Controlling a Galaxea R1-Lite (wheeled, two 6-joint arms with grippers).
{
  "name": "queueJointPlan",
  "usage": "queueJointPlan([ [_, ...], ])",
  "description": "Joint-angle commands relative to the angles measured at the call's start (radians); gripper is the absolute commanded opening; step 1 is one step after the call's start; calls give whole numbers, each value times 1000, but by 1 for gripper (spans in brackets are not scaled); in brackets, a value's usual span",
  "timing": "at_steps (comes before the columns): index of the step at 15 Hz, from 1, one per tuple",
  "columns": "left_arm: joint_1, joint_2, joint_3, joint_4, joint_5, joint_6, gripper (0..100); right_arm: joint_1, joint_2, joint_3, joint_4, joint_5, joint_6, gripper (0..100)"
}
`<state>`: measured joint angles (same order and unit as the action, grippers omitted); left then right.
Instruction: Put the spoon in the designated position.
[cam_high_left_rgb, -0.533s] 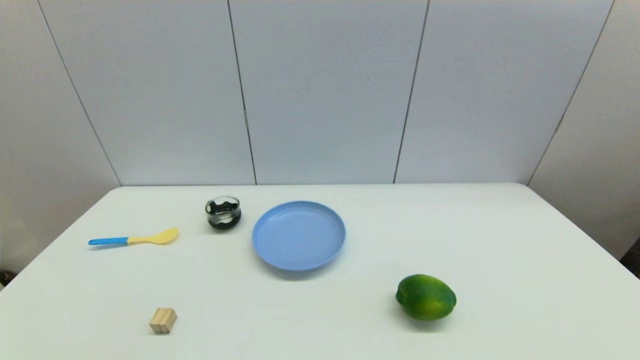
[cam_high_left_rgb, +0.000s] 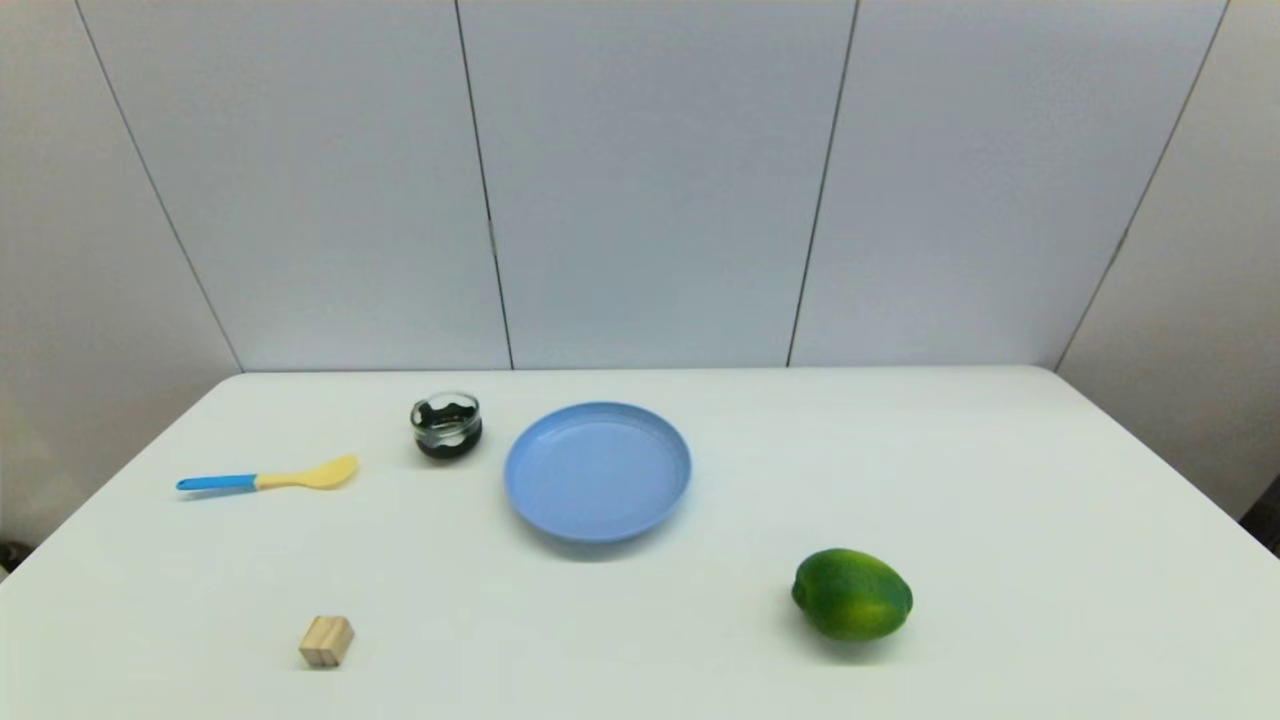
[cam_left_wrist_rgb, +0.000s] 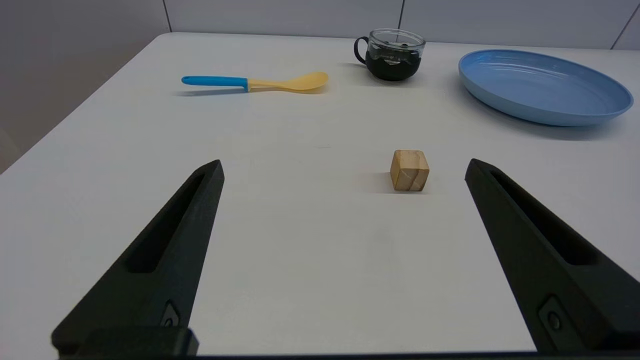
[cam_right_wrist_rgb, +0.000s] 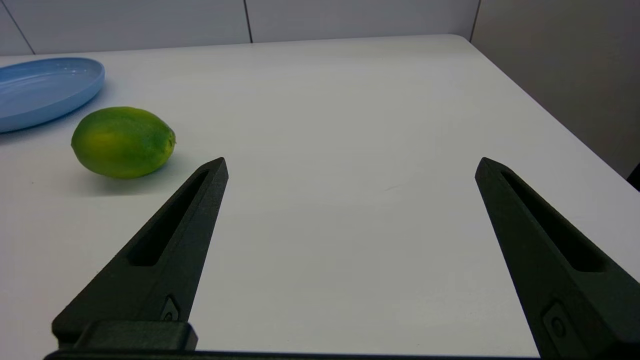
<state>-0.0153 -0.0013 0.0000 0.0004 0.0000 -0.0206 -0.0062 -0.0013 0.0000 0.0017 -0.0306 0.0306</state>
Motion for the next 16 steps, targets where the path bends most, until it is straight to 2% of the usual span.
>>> queueJointPlan([
  [1, 0, 1, 2, 0, 0, -1, 100, 0, 1, 0, 0, 0, 0, 100],
  [8, 3, 20, -58, 18, -8, 18, 100, 0, 1, 0, 0, 0, 0, 100],
  [13, 11, 302, -219, 12, -15, 235, 100, 0, 1, 0, 0, 0, 0, 100],
  [16, 43, 438, -287, 13, -118, 298, 100, 0, 1, 0, 0, 0, 0, 100],
])
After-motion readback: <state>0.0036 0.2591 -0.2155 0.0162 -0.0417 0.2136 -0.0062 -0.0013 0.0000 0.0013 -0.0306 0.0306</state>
